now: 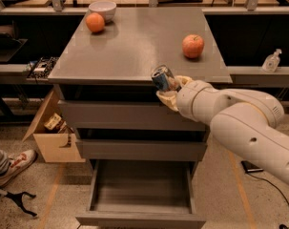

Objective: Pick redbull can from bottom drawer and place on counter

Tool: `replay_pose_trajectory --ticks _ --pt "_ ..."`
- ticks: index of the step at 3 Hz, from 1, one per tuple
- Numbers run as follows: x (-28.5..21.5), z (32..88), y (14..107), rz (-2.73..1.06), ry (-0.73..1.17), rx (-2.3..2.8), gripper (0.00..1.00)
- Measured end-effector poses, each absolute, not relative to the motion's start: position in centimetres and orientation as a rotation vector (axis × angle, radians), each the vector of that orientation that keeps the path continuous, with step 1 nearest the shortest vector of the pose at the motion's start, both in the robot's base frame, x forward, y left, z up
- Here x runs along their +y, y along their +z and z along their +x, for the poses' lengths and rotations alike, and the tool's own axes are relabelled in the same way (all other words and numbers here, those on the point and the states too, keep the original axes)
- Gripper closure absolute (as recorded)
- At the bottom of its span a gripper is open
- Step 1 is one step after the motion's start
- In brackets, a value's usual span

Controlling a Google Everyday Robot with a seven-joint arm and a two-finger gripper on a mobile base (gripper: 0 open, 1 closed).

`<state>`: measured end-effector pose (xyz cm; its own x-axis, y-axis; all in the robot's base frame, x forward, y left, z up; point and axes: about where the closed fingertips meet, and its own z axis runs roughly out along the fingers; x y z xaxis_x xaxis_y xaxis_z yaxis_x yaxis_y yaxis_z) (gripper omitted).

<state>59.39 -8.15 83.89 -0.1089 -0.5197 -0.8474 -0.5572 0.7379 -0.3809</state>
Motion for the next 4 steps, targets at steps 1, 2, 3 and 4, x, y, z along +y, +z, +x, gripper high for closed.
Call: replay_pose_trajectory --ticks 1,2,3,4 --pt "-7.2 61.1 87.0 -0.913 0.044 1.743 1.00" --pt "-8.7 63.2 90.6 -1.000 -0.003 1.718 1.00" --pt "-9.3 65.3 93.4 -1.150 -0.119 1.680 1.00" --pt "-8.3 67.0 93.9 -1.310 -0.251 1.657 1.00"
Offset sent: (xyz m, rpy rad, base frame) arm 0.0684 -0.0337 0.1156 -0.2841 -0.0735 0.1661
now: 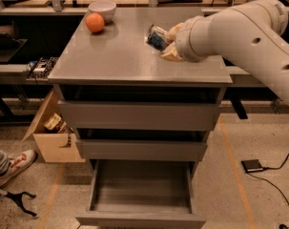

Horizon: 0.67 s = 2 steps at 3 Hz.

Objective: Pick redbull can from bottom drawer and place on counter

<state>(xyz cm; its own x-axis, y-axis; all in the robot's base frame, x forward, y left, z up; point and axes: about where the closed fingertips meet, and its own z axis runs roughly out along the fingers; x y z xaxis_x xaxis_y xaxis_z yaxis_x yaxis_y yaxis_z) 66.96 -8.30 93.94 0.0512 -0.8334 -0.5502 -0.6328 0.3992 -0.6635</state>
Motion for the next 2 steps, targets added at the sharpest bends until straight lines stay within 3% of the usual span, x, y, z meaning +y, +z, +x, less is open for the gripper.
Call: replay_pose_trajectory --ticks 2 --pt "-4.5 70.0 92.4 -1.737 -0.410 1.612 1.00"
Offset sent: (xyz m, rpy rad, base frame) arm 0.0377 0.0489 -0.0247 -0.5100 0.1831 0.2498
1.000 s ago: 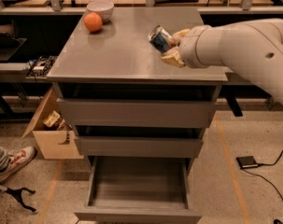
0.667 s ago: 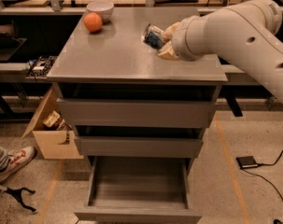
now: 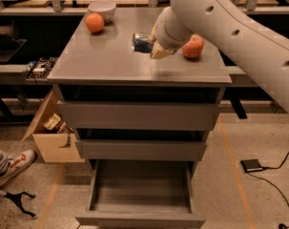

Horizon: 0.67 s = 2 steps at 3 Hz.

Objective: Pick redbull can from bottom drawer and place on counter

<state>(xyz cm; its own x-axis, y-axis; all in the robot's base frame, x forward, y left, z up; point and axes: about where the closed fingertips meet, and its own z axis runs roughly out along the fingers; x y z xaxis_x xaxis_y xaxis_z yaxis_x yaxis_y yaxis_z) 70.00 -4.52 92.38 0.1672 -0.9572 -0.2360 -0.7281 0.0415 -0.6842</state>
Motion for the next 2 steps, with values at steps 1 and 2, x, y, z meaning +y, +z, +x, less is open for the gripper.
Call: replay_pose_trajectory --ticks 1,2 --pt "-3.4 70.9 91.8 -1.887 -0.414 1.619 1.00" --pt "-1.9 71.4 90.6 -2.061 -0.427 1.617 1.00"
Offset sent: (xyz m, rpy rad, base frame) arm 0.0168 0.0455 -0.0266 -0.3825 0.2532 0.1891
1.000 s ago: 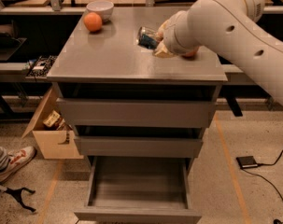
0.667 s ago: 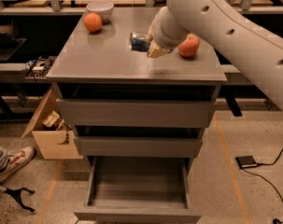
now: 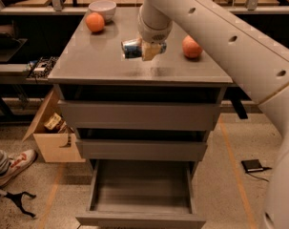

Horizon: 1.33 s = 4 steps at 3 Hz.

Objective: Pick redbull can from bottom drawer and place on counter

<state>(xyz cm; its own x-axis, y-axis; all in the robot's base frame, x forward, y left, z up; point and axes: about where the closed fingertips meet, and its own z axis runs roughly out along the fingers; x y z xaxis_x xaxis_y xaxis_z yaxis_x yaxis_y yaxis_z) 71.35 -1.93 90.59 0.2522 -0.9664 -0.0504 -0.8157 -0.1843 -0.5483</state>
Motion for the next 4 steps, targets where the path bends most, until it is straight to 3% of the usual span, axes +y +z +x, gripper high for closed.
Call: replay_pose_trajectory --ticks 2,4 --pt "1.3 73.2 87.2 -2.358 -0.458 1.606 1.00" --pt "2.0 73.5 86.8 -2.363 -0.455 1.592 0.59"
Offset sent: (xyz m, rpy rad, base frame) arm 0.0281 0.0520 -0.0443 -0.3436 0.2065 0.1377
